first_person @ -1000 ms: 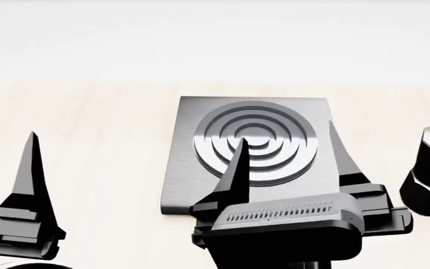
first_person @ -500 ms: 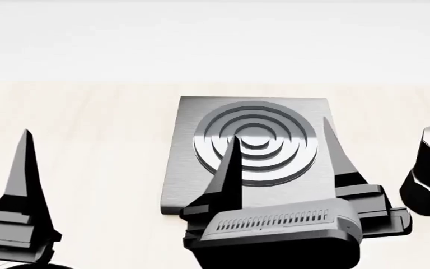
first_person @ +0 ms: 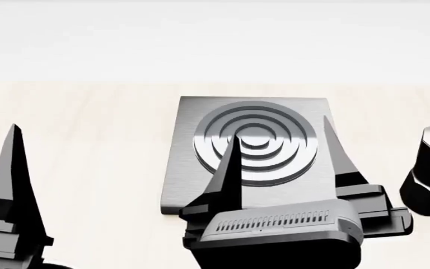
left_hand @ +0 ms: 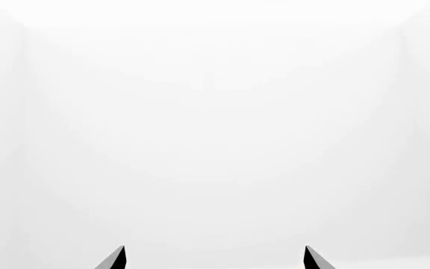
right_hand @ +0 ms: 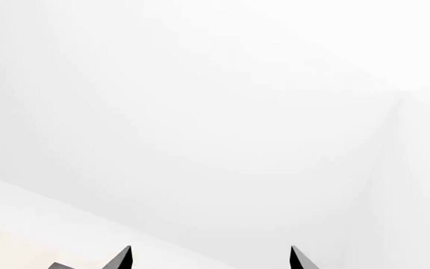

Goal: Turn on the stove.

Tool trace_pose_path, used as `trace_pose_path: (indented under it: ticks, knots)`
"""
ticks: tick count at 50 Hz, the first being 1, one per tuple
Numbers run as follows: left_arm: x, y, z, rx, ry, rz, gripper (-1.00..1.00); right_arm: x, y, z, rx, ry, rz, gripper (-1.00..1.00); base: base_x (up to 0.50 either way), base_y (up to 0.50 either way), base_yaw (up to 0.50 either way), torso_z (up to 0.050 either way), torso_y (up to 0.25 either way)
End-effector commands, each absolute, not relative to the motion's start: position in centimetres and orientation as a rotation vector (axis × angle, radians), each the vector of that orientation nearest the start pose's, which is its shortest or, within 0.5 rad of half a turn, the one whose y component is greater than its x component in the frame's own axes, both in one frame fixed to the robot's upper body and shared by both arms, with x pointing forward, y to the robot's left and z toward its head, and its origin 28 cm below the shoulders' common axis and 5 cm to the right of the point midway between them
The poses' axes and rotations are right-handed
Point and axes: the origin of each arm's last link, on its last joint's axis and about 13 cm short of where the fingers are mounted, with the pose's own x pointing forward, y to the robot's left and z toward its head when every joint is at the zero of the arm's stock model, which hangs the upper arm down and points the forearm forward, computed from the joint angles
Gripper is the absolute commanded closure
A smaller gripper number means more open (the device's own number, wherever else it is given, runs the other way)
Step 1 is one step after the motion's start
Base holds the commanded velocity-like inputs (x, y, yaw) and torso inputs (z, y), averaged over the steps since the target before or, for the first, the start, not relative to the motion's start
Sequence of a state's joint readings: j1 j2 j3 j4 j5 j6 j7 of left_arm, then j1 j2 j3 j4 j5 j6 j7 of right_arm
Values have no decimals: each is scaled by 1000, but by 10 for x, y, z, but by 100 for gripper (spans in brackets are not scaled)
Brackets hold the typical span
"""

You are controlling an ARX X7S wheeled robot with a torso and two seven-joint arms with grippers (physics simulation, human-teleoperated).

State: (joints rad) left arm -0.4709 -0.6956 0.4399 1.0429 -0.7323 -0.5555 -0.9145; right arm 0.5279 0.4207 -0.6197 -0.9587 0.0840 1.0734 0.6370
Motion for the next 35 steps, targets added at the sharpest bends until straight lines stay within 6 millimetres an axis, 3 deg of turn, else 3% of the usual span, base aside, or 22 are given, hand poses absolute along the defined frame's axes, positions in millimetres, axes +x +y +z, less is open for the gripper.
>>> trace_pose_path:
  ticks: [1,35]
  knots:
    - [157,195,217,23,-486,-73,-100,197,-70,191,-448,-391,-93,-100,0,0,0,0,0]
    - [149,195,224,15,-513,-73,-100,192,-70,196,-454,-418,-91,-100,0,0,0,0,0]
